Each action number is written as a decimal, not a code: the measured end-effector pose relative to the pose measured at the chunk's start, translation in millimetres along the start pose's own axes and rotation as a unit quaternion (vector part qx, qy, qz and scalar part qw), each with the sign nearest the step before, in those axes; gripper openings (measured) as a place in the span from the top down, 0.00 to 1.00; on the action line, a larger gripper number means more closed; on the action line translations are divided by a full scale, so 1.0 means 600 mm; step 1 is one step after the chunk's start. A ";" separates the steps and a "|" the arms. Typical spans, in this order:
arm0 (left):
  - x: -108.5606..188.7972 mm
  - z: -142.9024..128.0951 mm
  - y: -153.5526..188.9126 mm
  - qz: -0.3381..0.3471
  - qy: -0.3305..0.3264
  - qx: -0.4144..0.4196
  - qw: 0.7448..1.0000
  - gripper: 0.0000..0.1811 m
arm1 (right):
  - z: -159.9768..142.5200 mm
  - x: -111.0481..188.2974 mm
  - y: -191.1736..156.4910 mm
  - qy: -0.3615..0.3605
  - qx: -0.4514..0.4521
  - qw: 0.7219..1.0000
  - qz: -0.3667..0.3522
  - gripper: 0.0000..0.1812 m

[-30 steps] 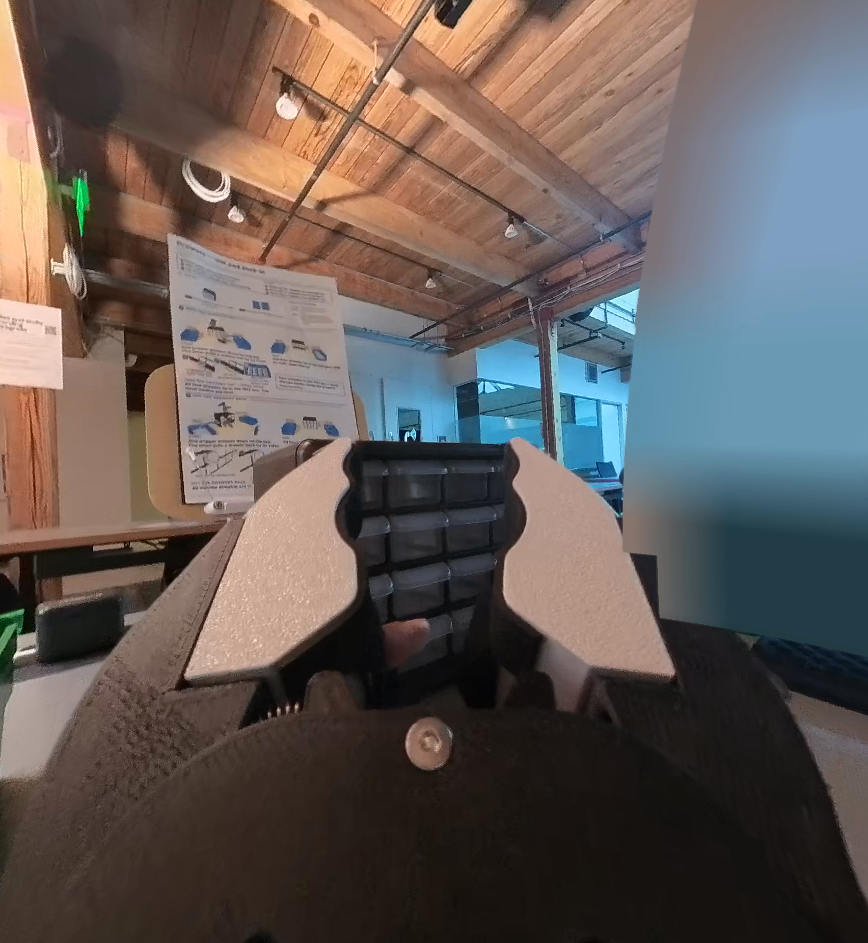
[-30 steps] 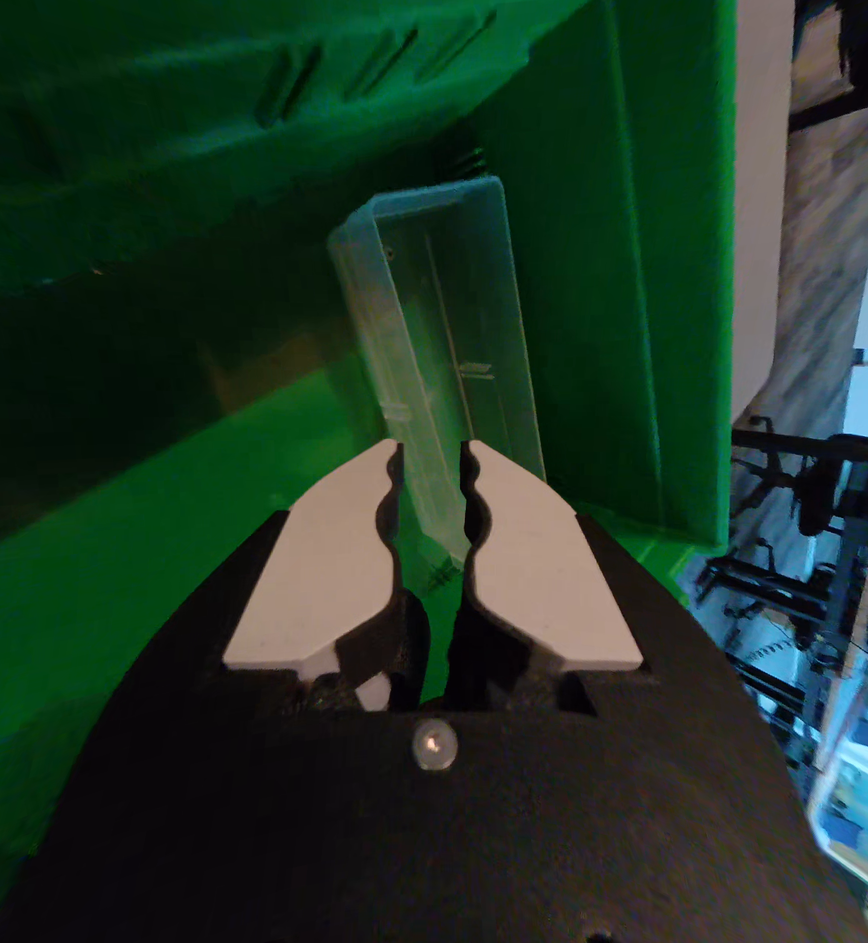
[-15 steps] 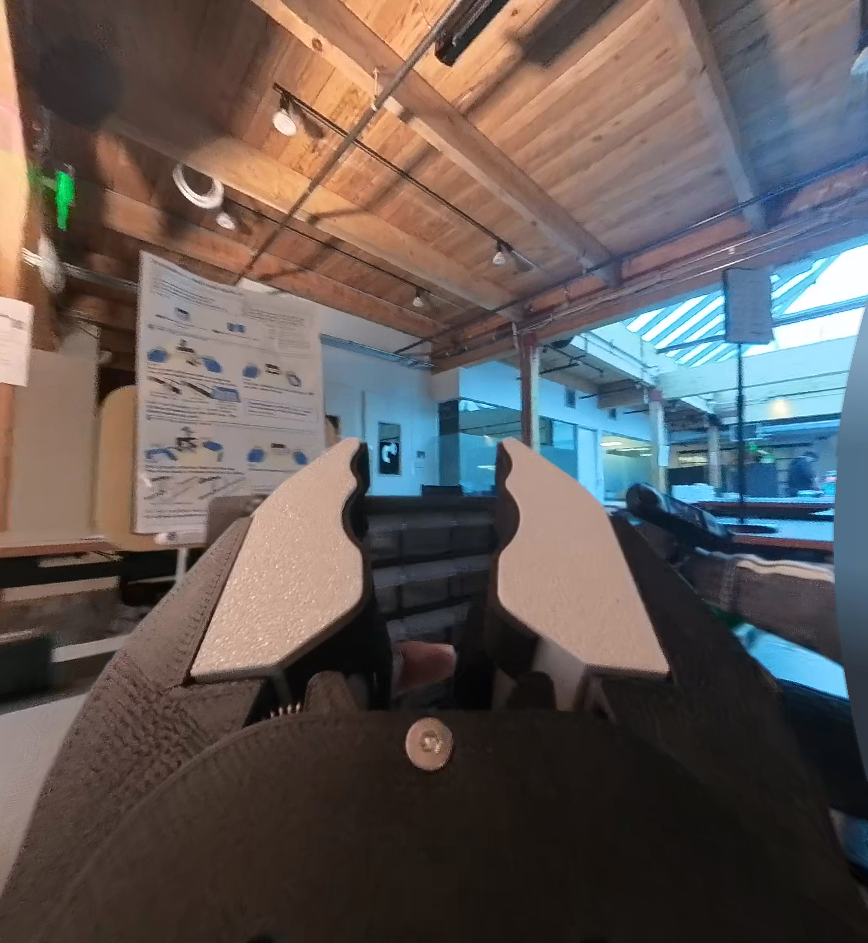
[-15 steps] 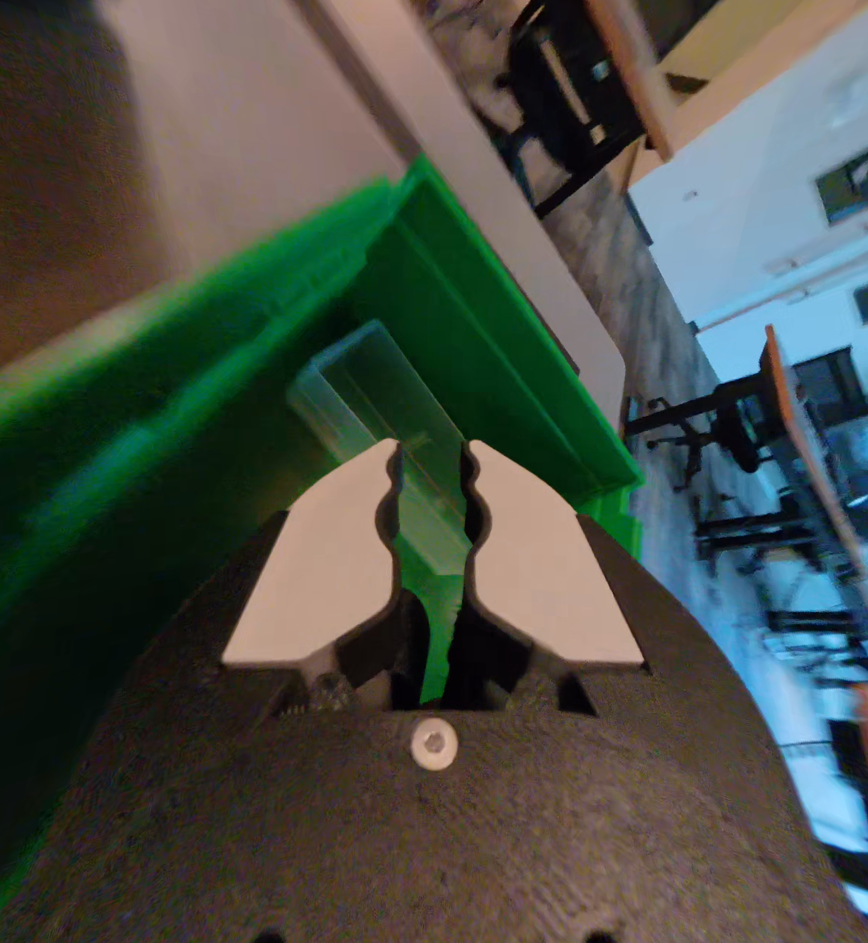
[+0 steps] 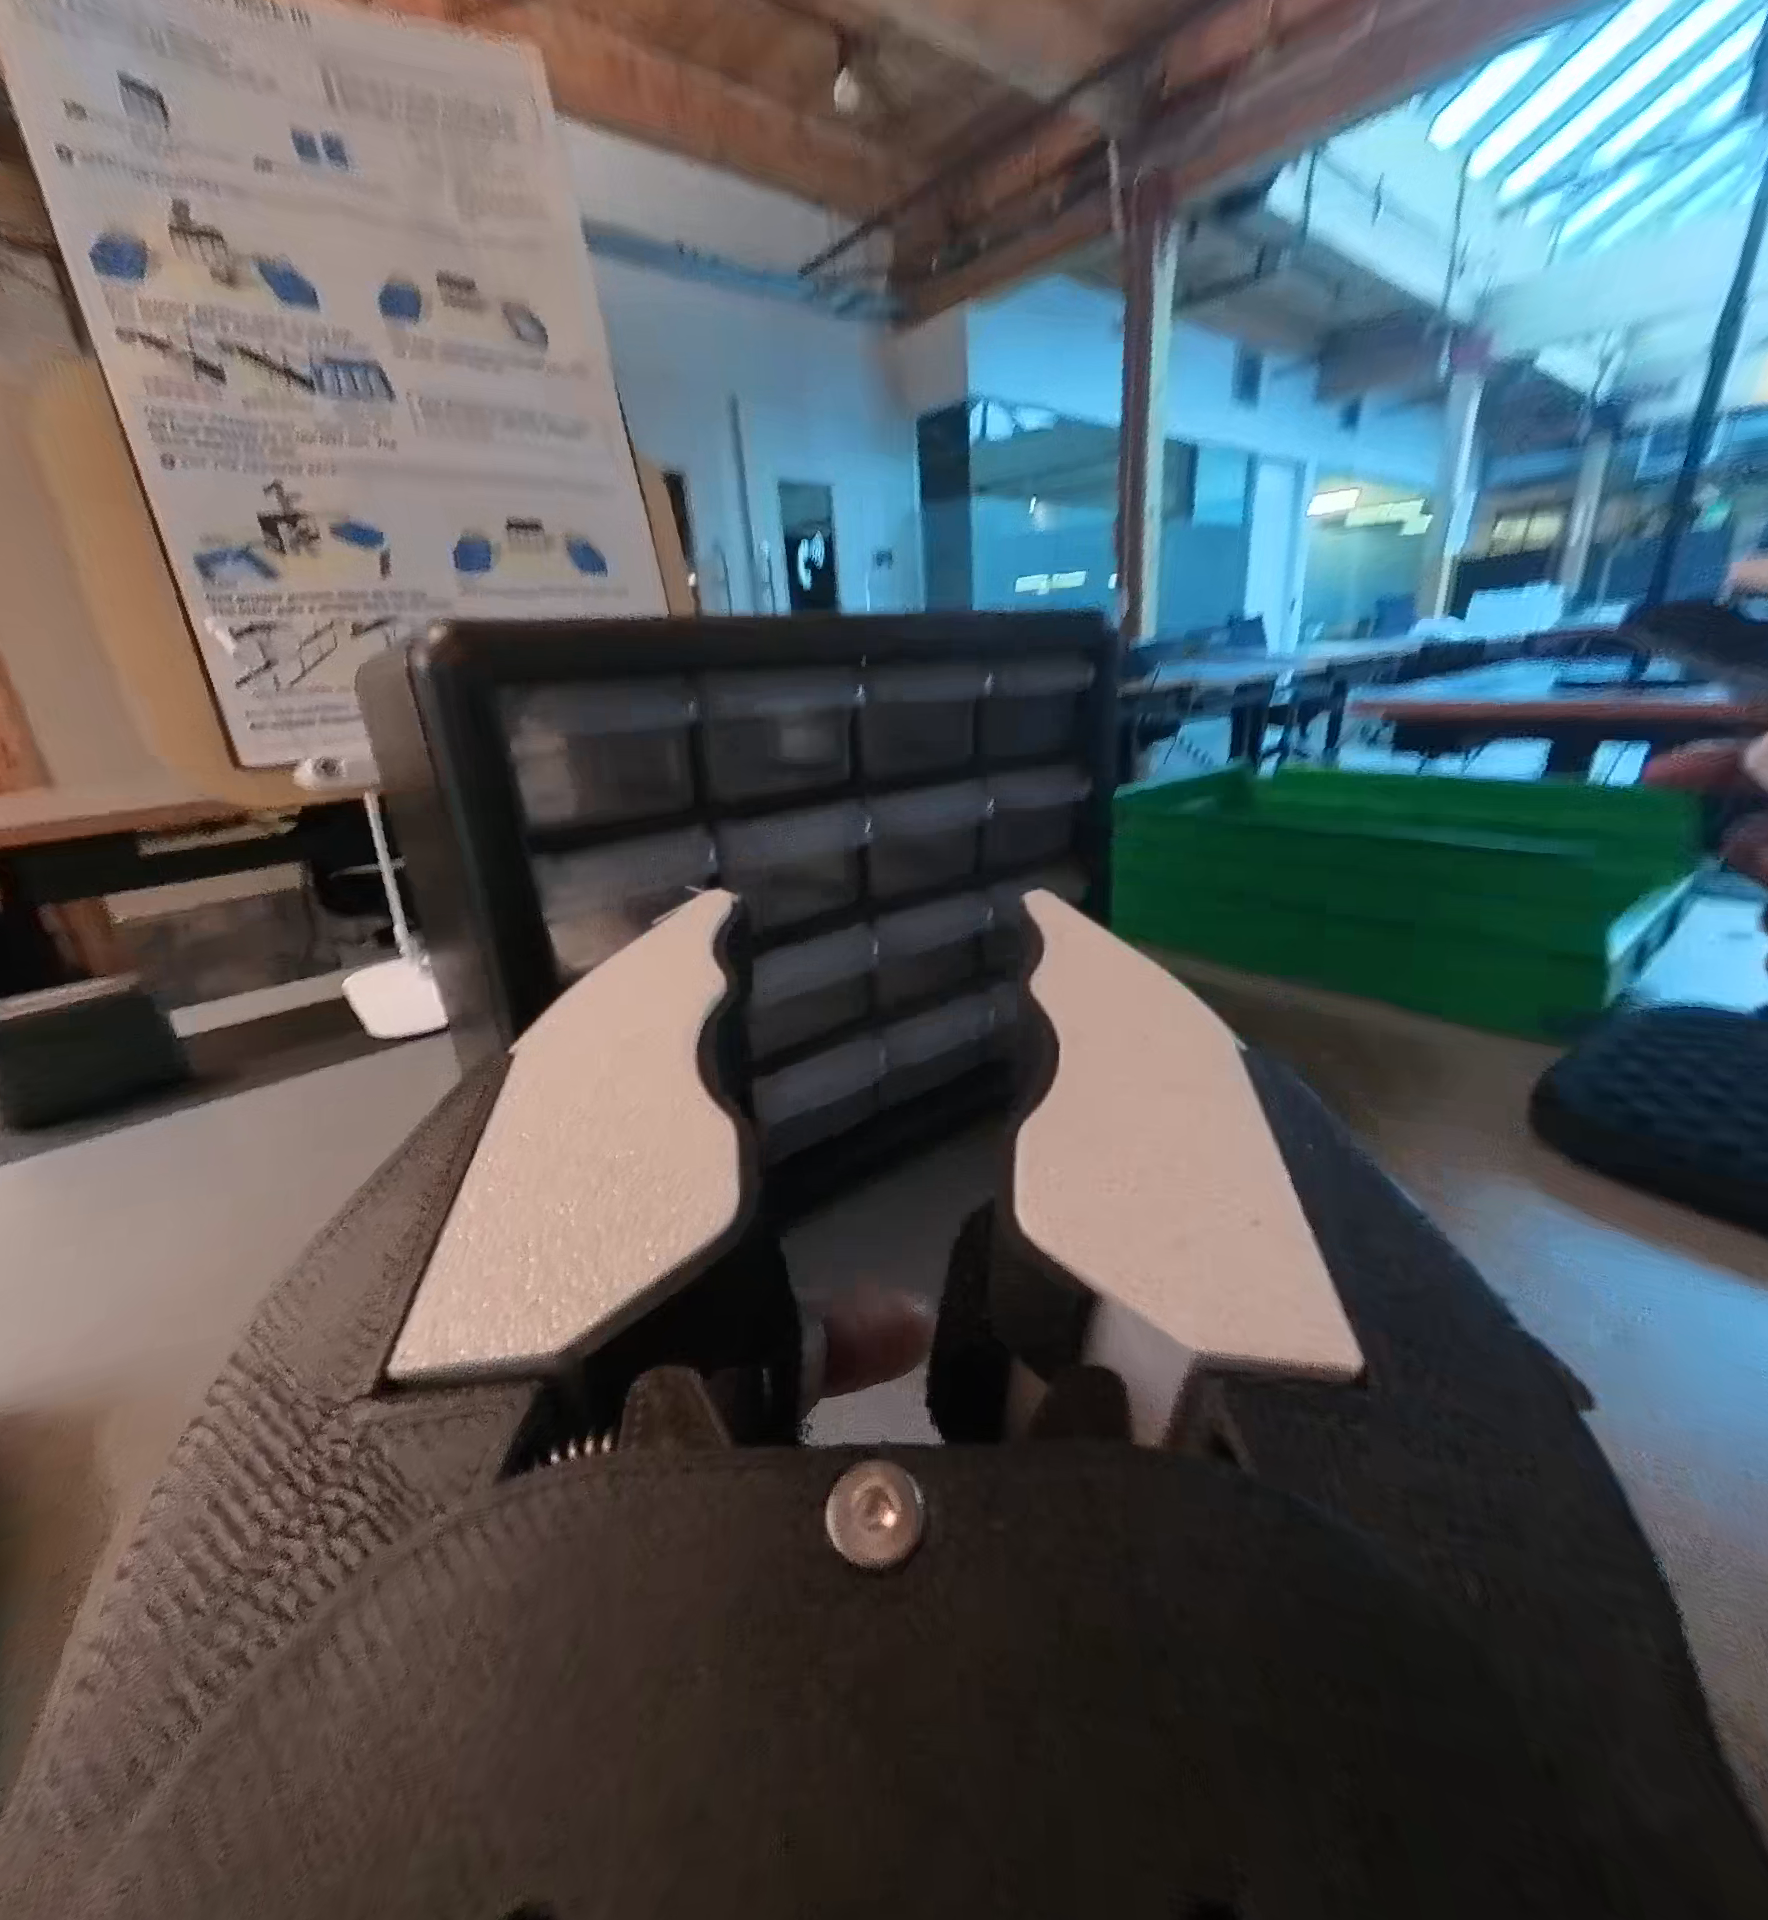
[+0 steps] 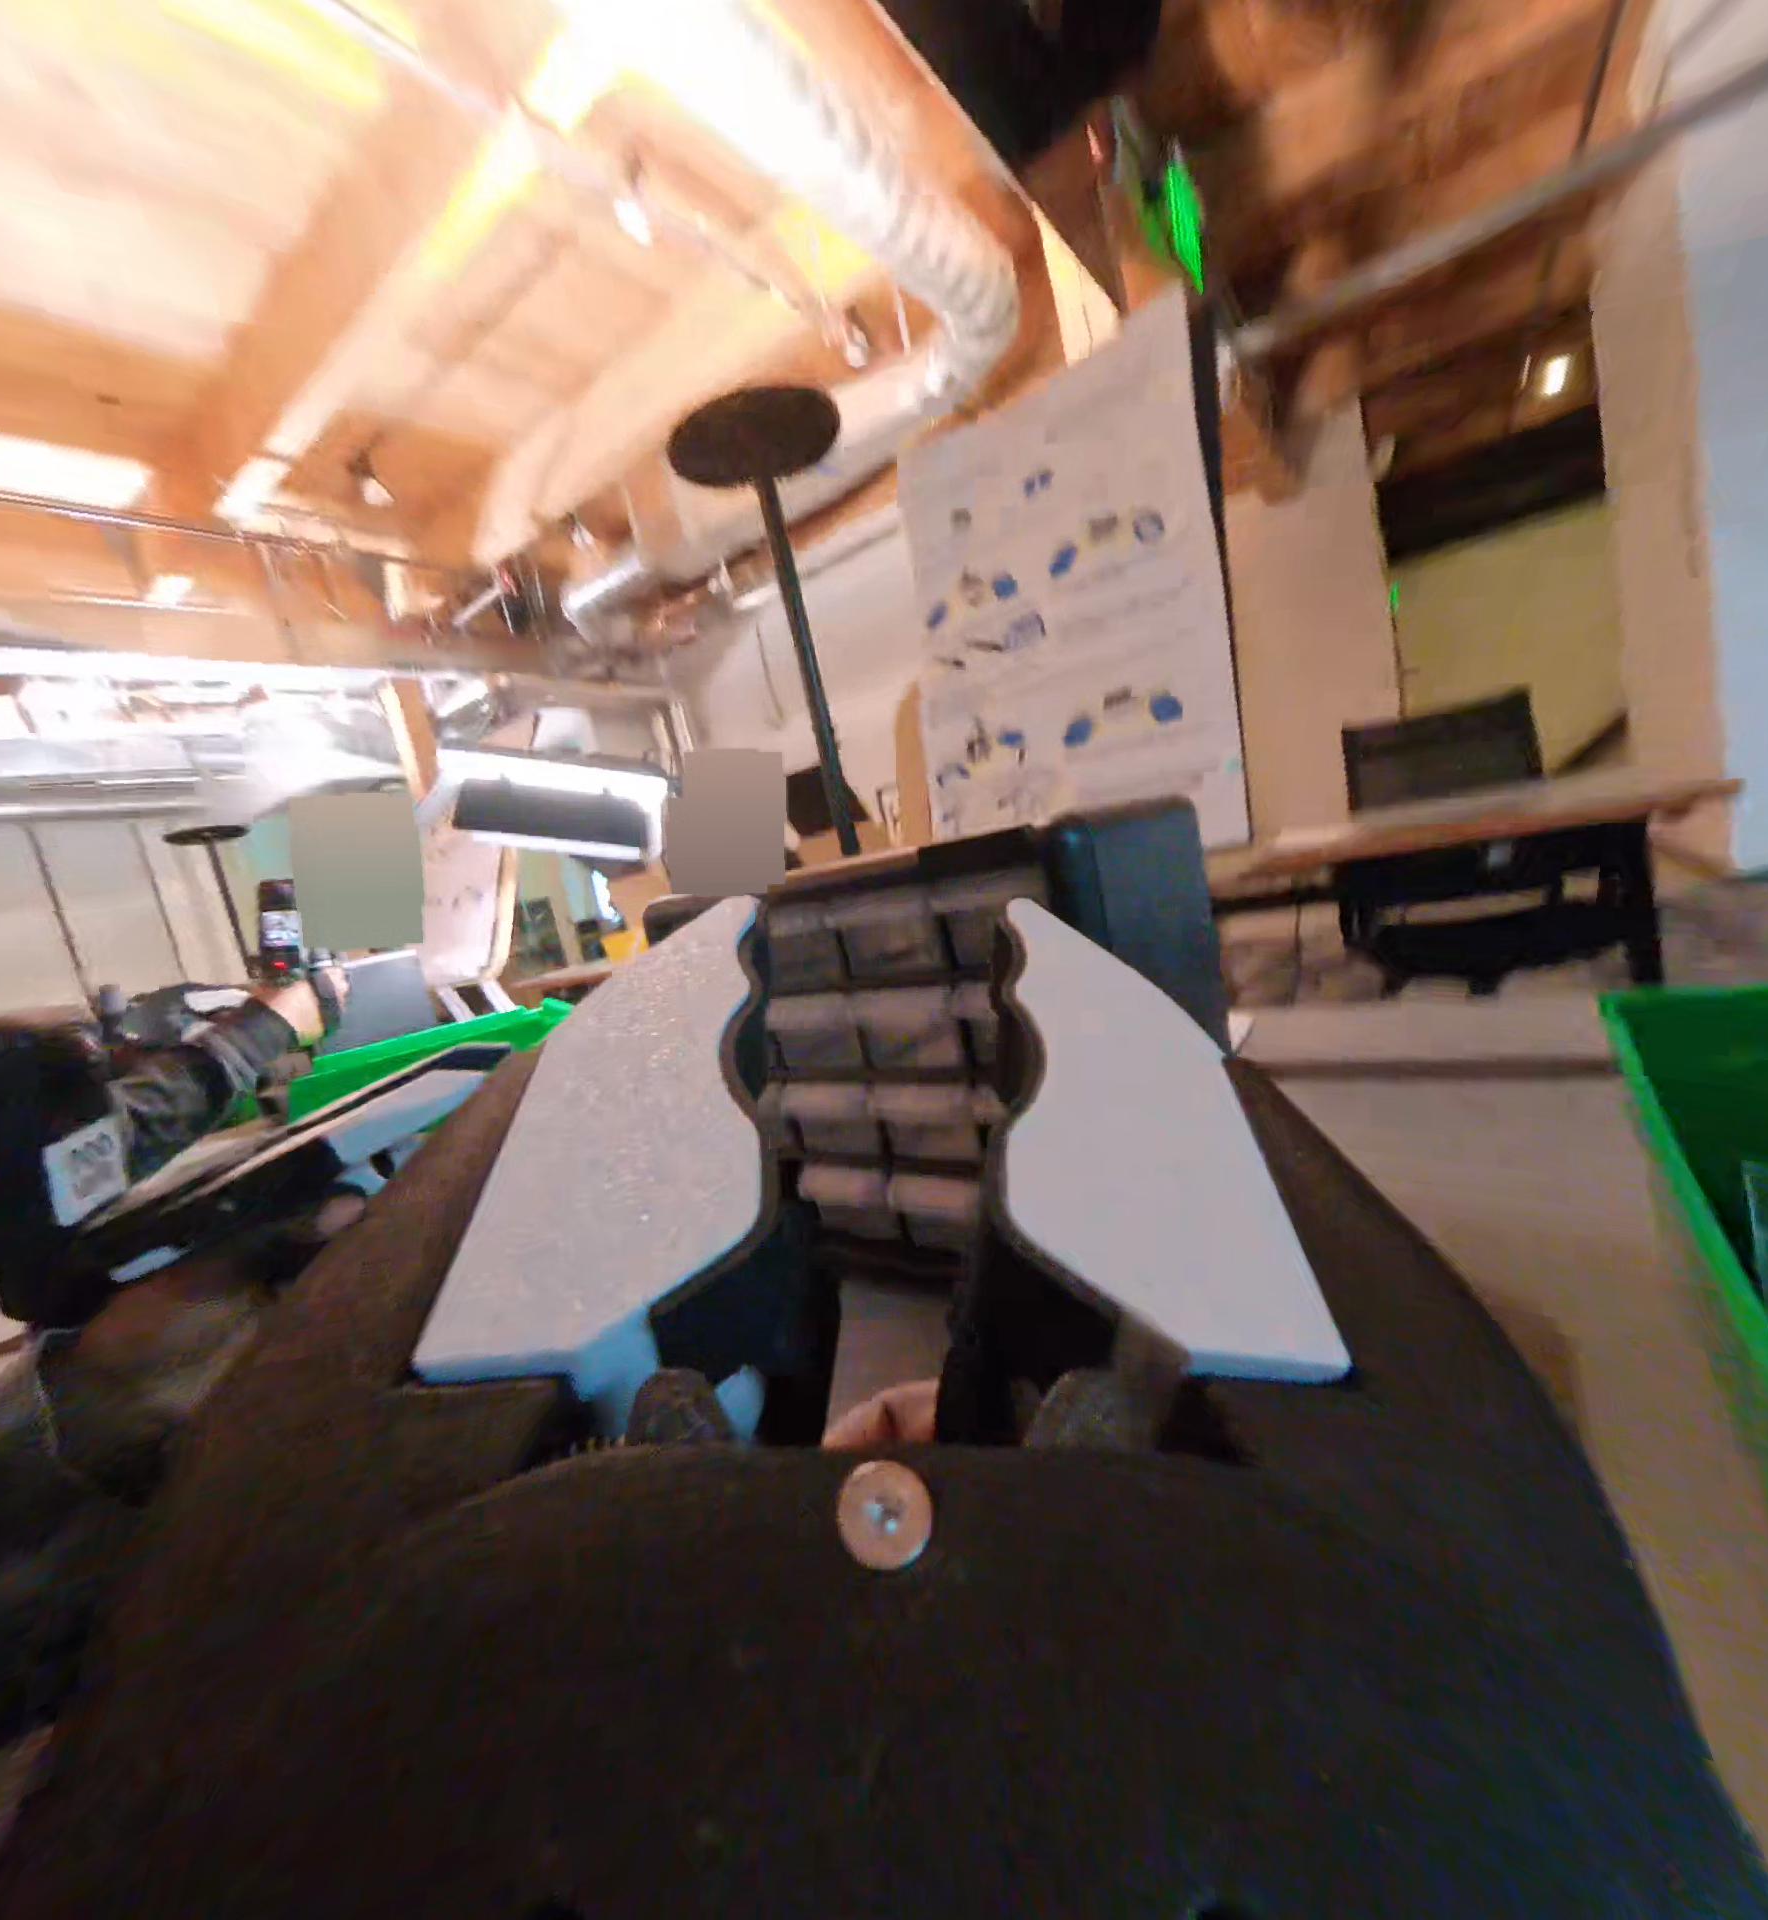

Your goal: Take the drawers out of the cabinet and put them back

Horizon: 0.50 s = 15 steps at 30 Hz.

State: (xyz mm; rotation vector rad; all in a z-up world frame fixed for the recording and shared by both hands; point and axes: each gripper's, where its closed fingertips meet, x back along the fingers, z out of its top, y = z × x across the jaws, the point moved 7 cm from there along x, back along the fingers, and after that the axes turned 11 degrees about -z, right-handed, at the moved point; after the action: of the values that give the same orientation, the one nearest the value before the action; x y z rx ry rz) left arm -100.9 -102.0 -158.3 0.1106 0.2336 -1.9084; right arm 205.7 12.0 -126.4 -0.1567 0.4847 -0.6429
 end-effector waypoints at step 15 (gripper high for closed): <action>-0.116 -0.087 -0.001 -0.086 -0.328 -0.296 0.893 0.67 | -0.066 -0.054 0.008 -0.147 0.117 0.981 -0.048 0.96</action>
State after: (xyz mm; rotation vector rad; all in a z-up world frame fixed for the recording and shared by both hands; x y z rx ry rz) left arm -79.5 -26.4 -196.1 -0.9779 0.3570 -1.8528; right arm 167.1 35.9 -150.1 -0.0507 0.1144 -0.7510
